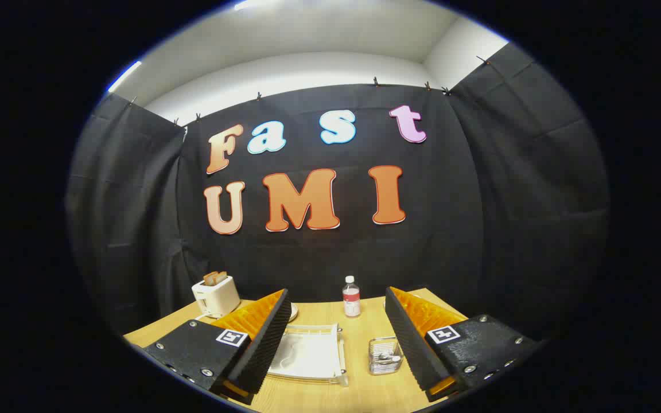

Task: Take the plate from the dish rack, then take the spoon from the basket and place it into the plate.

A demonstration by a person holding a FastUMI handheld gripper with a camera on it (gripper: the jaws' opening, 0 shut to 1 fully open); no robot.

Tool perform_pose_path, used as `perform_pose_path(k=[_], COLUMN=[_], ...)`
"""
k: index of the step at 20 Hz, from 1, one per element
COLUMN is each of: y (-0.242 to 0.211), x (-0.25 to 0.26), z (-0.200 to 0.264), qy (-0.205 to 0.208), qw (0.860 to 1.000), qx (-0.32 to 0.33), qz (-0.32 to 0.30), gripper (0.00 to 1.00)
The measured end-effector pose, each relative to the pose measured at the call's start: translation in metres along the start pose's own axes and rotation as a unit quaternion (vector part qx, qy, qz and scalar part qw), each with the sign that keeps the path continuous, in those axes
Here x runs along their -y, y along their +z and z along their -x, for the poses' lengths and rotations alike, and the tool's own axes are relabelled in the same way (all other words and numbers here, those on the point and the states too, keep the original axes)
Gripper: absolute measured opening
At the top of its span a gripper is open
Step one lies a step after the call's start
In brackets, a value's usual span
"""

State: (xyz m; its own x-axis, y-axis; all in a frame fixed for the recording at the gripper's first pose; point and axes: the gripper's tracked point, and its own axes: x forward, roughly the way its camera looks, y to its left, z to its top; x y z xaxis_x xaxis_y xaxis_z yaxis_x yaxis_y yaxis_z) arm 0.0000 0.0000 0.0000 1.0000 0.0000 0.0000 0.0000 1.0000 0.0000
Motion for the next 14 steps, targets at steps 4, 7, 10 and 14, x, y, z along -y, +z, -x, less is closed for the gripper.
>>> perform_pose_path(k=[4,7,10,14], y=[-0.018,-0.028,-0.027,-0.020], x=[-0.017,-0.015,-0.018,-0.010], z=[0.007,0.009,0.008,0.004], qy=[-0.007,-0.023,-0.012,-0.017], qw=[0.999,0.999,0.999,0.999], qx=[-0.025,-0.033,-0.043,-0.037], qz=[-0.019,0.009,0.008,0.011], gripper=[0.98,0.98,0.98,0.98])
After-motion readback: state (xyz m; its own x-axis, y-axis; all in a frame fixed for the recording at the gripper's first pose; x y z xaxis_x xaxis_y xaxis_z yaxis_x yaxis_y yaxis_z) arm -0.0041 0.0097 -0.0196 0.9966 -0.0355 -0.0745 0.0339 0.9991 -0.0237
